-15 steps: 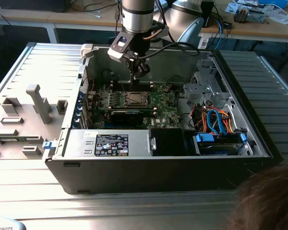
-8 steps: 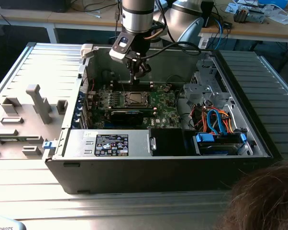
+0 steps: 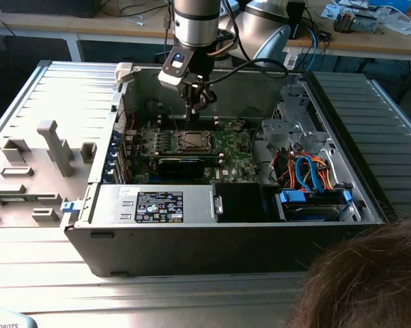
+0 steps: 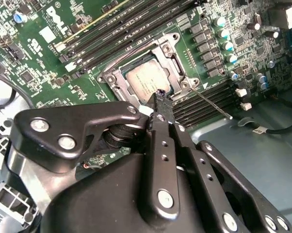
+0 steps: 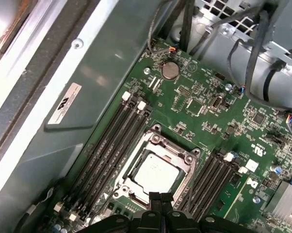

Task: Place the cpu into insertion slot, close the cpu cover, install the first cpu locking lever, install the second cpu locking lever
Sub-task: 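Install the first cpu locking lever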

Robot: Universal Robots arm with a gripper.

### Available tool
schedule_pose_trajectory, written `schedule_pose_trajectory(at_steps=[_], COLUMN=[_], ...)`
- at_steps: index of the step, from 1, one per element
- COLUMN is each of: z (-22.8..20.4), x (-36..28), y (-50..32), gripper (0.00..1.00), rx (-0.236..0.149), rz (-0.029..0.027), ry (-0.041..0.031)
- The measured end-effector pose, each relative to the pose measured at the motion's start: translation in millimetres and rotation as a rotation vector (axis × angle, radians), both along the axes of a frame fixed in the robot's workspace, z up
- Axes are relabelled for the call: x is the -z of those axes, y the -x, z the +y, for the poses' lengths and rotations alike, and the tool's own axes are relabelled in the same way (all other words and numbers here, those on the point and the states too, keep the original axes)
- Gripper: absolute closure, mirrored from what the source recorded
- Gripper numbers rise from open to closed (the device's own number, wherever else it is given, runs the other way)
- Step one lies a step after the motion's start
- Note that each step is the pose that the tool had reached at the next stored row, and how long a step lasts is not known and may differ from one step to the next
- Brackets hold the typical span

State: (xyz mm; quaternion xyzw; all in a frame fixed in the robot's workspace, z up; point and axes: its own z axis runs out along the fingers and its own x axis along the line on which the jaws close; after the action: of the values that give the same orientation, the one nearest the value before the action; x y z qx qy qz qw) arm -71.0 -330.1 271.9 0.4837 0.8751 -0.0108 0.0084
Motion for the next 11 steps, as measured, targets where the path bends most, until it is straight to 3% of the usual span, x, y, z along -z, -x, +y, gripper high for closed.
schedule_pose_trajectory(at_steps=[11], z=[0.0], x=[0.0], y=[0.0], gripper=[0.89], rx=[-0.092], rz=[0.0001], ry=[0.0001])
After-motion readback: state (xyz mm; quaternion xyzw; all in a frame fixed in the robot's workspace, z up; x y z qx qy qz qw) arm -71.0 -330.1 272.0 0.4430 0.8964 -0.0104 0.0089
